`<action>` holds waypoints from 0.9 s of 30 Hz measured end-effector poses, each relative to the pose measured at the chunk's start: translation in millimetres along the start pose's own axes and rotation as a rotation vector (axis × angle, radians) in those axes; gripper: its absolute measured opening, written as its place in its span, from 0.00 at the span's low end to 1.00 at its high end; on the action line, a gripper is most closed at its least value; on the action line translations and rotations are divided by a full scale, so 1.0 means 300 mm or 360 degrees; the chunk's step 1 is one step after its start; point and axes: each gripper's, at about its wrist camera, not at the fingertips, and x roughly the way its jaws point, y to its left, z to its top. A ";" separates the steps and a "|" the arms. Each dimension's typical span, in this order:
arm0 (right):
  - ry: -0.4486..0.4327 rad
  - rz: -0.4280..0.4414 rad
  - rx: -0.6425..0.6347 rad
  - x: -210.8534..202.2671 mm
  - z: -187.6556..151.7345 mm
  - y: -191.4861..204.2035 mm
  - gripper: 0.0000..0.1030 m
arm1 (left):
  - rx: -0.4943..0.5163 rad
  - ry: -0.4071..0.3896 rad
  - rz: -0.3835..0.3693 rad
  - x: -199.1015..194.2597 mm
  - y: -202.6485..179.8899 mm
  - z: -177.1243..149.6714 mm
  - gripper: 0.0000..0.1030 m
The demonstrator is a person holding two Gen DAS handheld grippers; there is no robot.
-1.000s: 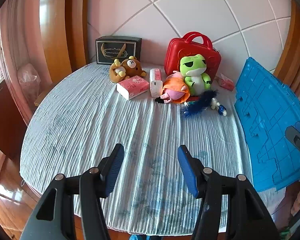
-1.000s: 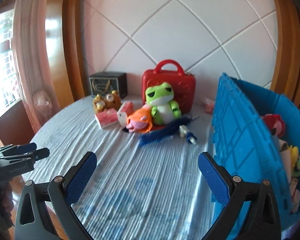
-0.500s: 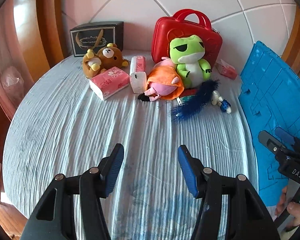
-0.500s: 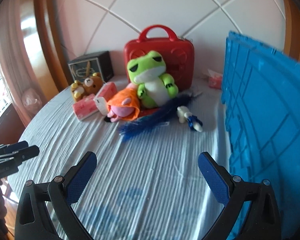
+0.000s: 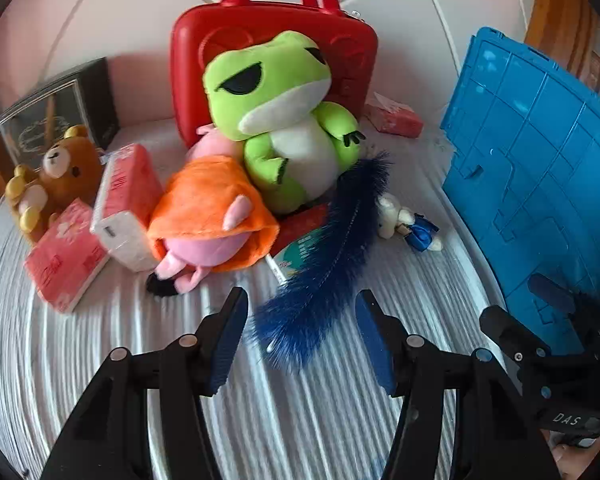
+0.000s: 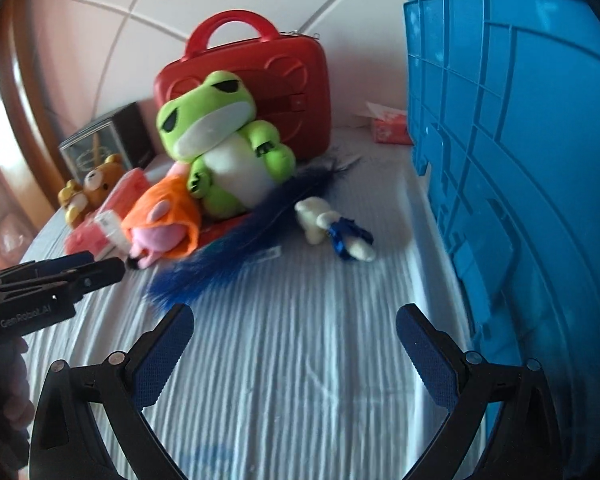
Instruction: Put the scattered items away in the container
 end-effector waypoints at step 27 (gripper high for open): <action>0.0269 -0.0276 -0.0097 0.586 0.126 -0.107 0.36 | 0.0255 0.0036 -0.0074 0.408 -0.075 0.090 0.18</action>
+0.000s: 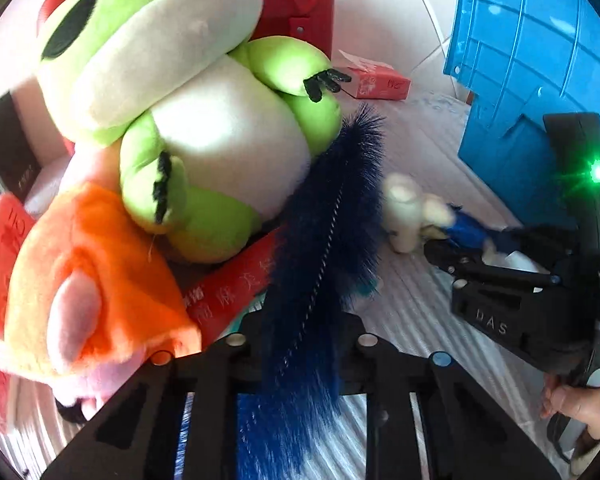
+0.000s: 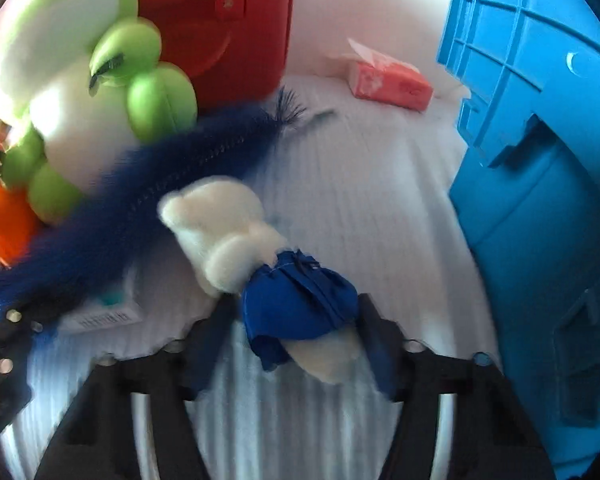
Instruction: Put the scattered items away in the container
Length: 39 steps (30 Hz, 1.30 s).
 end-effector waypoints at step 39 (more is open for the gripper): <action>0.0117 0.0449 -0.0041 -0.590 -0.543 0.189 0.88 | -0.0388 0.0241 0.0098 -0.552 0.047 -0.501 0.37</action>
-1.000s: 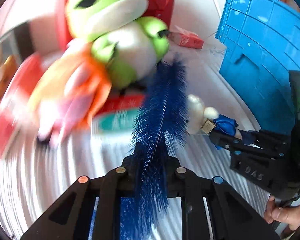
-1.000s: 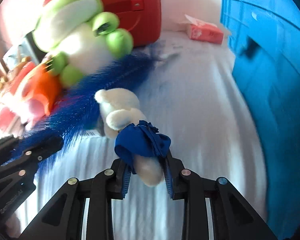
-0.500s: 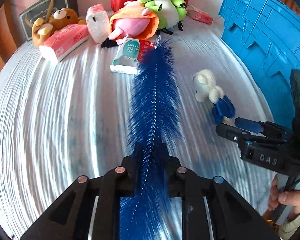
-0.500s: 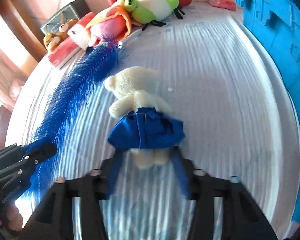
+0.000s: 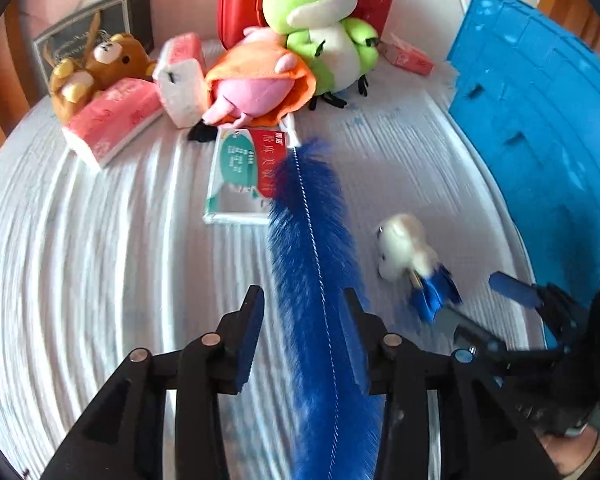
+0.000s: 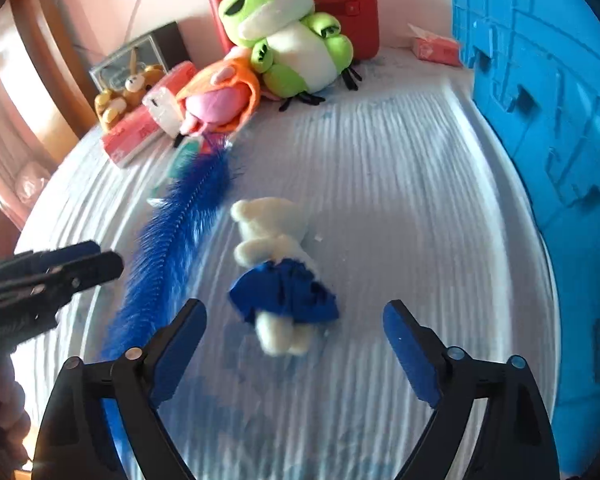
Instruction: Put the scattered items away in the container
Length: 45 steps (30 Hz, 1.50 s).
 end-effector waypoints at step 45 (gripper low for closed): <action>-0.0087 0.0103 -0.0231 0.026 0.065 0.036 0.31 | 0.0083 -0.0141 0.0124 -0.009 -0.110 -0.035 0.14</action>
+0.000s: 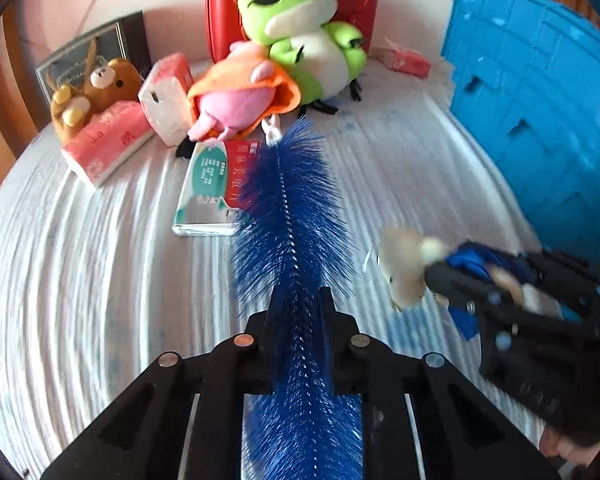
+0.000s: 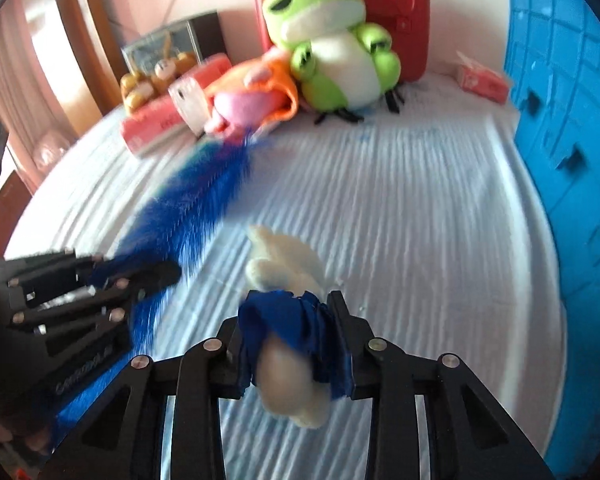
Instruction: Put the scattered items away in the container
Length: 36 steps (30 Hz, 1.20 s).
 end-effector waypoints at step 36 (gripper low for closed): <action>0.0203 0.0039 -0.0071 0.090 -0.155 0.171 0.42 | -0.0140 0.0139 0.0096 0.028 0.132 -0.234 0.14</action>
